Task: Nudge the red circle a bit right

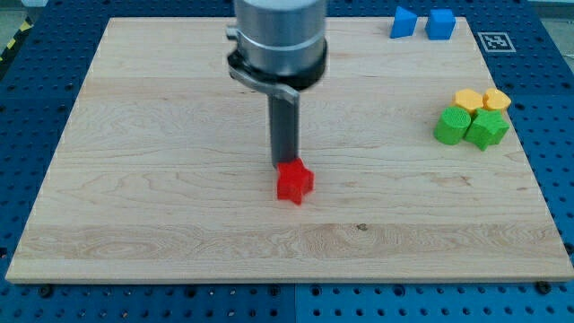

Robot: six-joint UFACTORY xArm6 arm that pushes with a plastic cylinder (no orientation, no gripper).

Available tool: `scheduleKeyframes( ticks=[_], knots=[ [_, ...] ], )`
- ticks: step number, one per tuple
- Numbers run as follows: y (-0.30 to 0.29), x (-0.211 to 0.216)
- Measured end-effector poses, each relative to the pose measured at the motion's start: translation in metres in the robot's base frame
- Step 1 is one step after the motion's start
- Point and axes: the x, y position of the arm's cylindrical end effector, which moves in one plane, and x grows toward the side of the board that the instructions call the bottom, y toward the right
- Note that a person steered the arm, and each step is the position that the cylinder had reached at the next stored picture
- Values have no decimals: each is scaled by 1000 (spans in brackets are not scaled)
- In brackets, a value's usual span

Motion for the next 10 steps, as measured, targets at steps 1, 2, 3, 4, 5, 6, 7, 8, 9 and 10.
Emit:
scheduleKeyframes(
  ticks=[1, 2, 3, 4, 5, 6, 7, 8, 9, 10],
  knots=[
    [18, 26],
    [14, 19],
    [-22, -23],
    [-38, -45],
    [-37, -45],
    [-37, -45],
    [-56, -53],
    [-114, -93],
    [-179, -143],
    [-213, -205]
  ],
)
